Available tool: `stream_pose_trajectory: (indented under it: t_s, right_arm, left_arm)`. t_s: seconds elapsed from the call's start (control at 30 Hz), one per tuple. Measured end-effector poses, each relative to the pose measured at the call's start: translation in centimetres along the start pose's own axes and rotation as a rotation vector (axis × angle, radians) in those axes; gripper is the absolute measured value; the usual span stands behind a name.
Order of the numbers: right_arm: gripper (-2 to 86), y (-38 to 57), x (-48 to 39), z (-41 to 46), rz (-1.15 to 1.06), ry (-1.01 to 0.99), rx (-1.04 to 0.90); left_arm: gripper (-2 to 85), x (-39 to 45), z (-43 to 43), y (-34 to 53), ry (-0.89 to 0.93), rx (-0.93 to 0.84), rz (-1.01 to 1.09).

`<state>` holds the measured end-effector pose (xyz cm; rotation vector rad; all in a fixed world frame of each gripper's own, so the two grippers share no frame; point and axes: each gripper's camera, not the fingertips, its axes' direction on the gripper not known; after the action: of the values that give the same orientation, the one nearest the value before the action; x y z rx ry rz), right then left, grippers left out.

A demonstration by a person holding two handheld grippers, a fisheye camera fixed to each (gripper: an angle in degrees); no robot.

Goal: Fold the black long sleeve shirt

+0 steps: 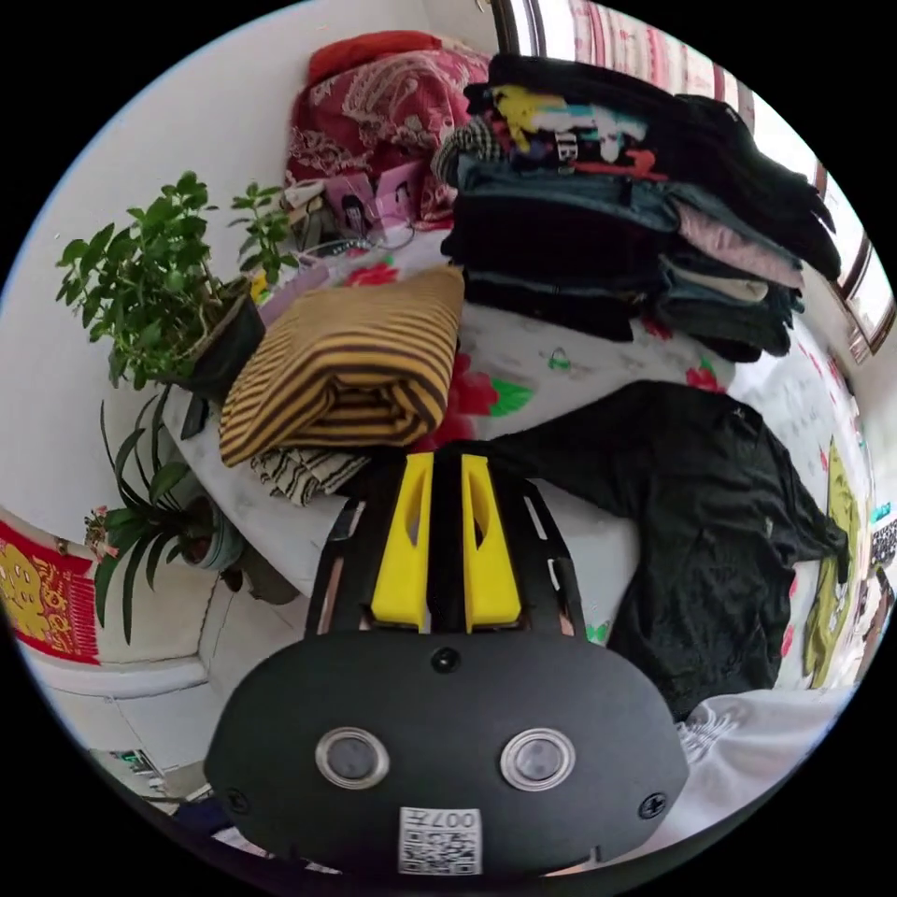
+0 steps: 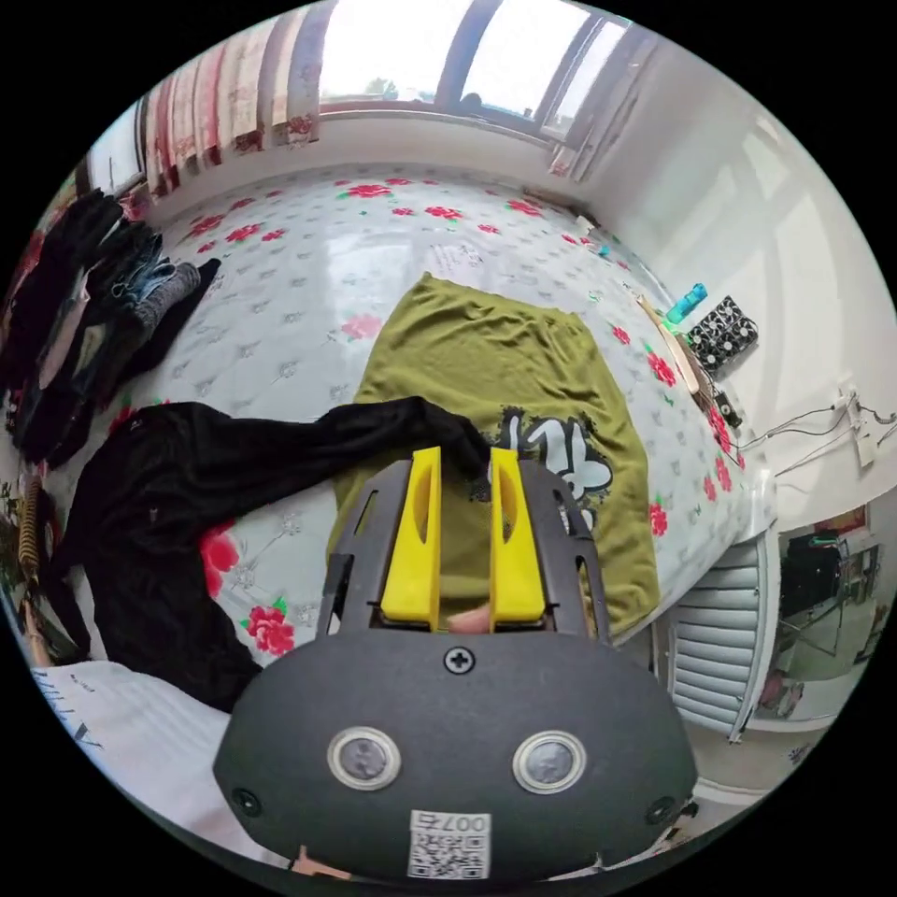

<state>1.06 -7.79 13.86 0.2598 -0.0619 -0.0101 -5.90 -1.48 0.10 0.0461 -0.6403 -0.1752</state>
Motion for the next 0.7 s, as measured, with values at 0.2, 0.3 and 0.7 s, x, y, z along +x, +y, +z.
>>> stream_pose_trajectory:
  t_s: [0.2, 0.3, 0.7]
  right_arm:
    - [2.2, -4.7, -19.7, 7.8, -0.389, -0.262, -0.003]
    - [2.1, -8.0, -27.5, 11.3, -0.499, -0.346, -0.024]
    - [-0.1, -13.4, -36.3, 23.1, -0.629, -0.047, -0.121]
  left_arm:
    - [5.6, 6.2, -0.1, -5.1, 0.114, 0.12, 0.118]
    - [7.3, 11.4, 4.6, -7.9, 0.226, 0.024, 0.236]
    - [0.2, 24.0, 15.8, -11.5, 0.158, -0.044, 0.498]
